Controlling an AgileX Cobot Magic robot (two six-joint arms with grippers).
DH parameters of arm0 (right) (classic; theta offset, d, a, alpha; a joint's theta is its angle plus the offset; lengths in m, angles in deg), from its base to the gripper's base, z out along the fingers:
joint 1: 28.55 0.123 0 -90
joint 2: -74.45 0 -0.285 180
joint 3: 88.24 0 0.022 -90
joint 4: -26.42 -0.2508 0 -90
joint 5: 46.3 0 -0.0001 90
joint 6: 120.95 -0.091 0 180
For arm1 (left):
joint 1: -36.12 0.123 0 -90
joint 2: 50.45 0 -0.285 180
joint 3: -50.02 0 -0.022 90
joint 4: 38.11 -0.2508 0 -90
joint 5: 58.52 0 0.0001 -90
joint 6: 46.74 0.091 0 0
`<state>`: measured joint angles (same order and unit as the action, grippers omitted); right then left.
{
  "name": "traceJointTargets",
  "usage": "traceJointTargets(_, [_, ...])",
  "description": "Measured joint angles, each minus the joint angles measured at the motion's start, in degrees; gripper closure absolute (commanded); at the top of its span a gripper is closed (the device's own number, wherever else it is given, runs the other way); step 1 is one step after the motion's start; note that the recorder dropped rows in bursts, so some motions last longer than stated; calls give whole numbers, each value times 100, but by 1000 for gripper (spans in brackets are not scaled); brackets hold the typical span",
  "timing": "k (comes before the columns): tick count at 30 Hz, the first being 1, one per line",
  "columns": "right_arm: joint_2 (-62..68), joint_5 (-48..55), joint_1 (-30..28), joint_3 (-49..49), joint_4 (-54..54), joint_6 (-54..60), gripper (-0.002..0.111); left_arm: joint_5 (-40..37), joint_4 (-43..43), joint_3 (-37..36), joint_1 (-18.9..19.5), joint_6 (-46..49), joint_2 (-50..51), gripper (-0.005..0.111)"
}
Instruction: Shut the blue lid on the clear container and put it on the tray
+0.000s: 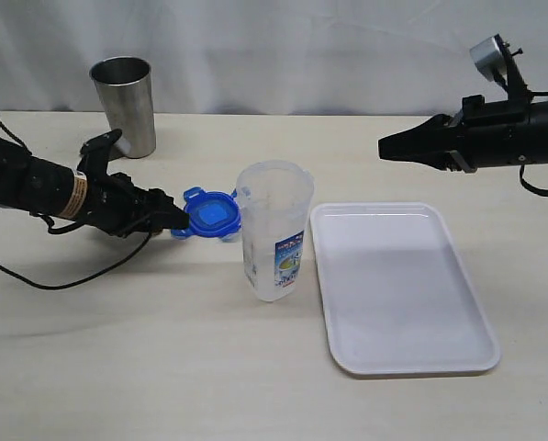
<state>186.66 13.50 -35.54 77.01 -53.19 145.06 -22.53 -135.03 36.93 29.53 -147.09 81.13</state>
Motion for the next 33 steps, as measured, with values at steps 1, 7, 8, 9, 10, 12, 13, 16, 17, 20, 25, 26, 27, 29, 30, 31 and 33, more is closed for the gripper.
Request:
traceJointTargets(1, [0, 0, 0, -4, 0, 0, 86, 78, 0, 0, 0, 0, 13, 53])
traceJointTargets(7, [0, -12, 0, -4, 0, 0, 86, 455, 0, 0, 0, 0, 38, 53])
traceJointTargets(8, [0, -12, 0, -4, 0, 0, 86, 455, 0, 0, 0, 0, 38, 53])
traceJointTargets(9, [0, -12, 0, -4, 0, 0, 86, 455, -14, 0, 0, 0, 38, 53])
traceJointTargets(10, [0, -12, 0, -4, 0, 0, 86, 418, -33, 0, 0, 18, 38, 53])
traceJointTargets(12, [0, -12, 0, -4, 0, 0, 86, 351, -46, 0, -14, 117, 38, 53])
traceJointTargets(13, [0, -12, 0, -4, 0, 0, 86, 288, -46, 0, -26, 190, 38, 56])
traceJointTargets(16, [0, -12, 0, -4, 0, 0, 86, 96, -60, 24, -110, 540, 38, 68])
traceJointTargets(17, [0, -12, 0, -4, 0, 0, 86, 58, -60, 71, -147, 677, 50, 73])
traceJointTargets(20, [0, -12, 0, -4, 0, 0, 86, 98, -60, 269, -206, 959, 73, 88])
traceJointTargets(25, [0, -12, 0, -4, 0, 0, 86, 154, -47, 535, -207, 1219, 73, 105])
traceJointTargets(26, [0, -12, 0, -4, 0, 0, 86, 142, -17, 562, -207, 1340, 73, 105])
traceJointTargets(27, [0, -12, 0, -4, 0, 0, 86, 142, 17, 560, -218, 1492, 73, 106])
traceJointTargets(29, [0, -20, 0, -4, 0, 0, 86, 142, 153, 588, -279, 1946, 73, 106])
traceJointTargets(30, [0, -20, 0, -4, 0, 0, 86, 130, 269, 601, -331, 2202, 73, 106])
traceJointTargets(31, [0, -20, 0, -4, 0, 0, 86, 97, 384, 601, -402, 2443, 73, 106])
traceJointTargets(33, [0, -20, 0, -4, 0, 0, 86, -172, 716, 610, -545, 2813, 73, 107])
